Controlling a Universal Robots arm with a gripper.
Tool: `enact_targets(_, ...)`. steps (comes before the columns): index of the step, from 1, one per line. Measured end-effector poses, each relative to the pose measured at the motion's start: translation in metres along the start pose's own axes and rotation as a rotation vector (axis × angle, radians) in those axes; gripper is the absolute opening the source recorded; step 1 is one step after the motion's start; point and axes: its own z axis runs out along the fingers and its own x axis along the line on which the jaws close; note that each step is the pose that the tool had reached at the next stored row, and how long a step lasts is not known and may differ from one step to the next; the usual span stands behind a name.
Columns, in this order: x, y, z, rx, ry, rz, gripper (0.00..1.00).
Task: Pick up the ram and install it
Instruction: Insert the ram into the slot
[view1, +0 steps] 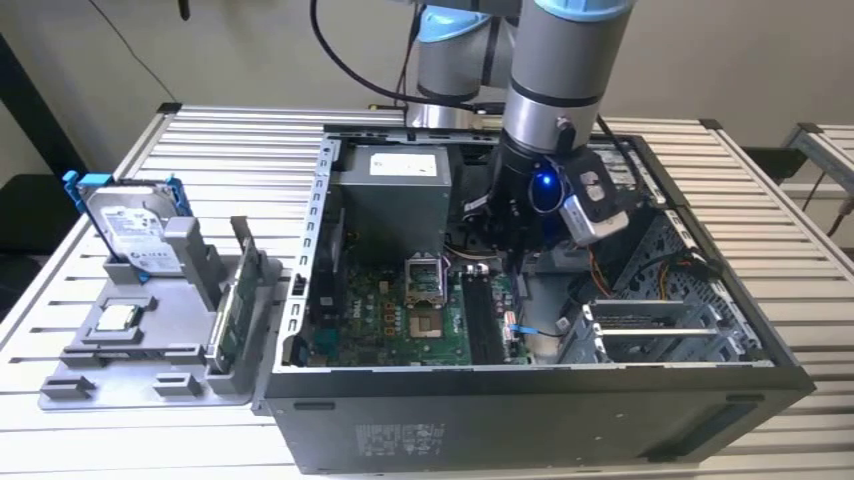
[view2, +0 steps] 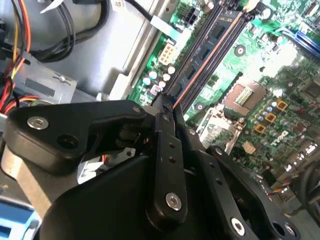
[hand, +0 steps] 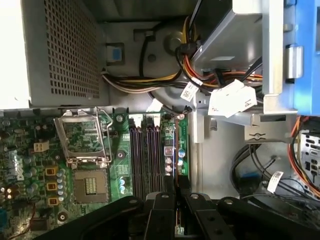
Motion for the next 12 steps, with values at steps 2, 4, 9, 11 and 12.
enact_targets(2, 0.0001, -0.0002, 0.0032, 0.0, -0.0001, -0.007, 0.14)
enact_targets(4, 0.0003, -0.0006, 0.0068, -0.0001, -0.0002, -0.014, 0.14)
enact_targets(9, 0.0007, -0.0025, 0.0151, -0.0009, -0.0006, -0.031, 0.14)
enact_targets(11, 0.0007, -0.0047, 0.0187, -0.0013, -0.0007, -0.038, 0.14)
enact_targets(12, 0.0009, -0.0051, 0.0208, -0.0018, -0.0008, -0.041, 0.14)
